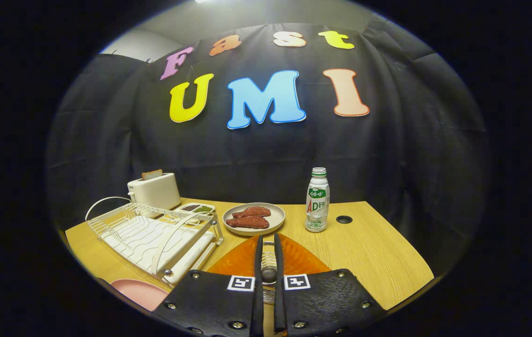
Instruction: Take the plate from the dish rack, then take the spoon from the basket and place it into the plate.
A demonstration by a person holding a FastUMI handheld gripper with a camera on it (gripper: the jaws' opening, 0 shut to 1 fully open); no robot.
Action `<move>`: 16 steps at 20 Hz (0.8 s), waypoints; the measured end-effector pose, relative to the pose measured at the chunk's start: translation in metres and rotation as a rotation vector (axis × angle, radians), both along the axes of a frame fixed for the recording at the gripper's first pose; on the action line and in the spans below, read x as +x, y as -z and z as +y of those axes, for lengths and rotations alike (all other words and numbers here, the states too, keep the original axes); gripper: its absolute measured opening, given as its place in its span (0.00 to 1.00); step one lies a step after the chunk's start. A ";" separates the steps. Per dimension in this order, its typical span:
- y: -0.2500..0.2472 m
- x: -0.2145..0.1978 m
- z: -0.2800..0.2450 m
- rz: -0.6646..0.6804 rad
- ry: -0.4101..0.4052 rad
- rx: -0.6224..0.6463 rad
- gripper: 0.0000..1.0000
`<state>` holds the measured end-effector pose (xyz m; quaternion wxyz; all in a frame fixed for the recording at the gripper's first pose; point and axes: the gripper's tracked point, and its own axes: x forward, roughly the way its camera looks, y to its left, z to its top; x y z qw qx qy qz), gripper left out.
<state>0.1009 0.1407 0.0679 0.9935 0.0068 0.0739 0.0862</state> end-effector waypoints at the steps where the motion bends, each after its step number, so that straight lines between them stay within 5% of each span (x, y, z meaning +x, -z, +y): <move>1: -0.004 0.001 -0.003 -0.003 0.011 -0.013 0.08; 16: -0.097 -0.009 -0.016 -0.008 0.067 -0.059 0.08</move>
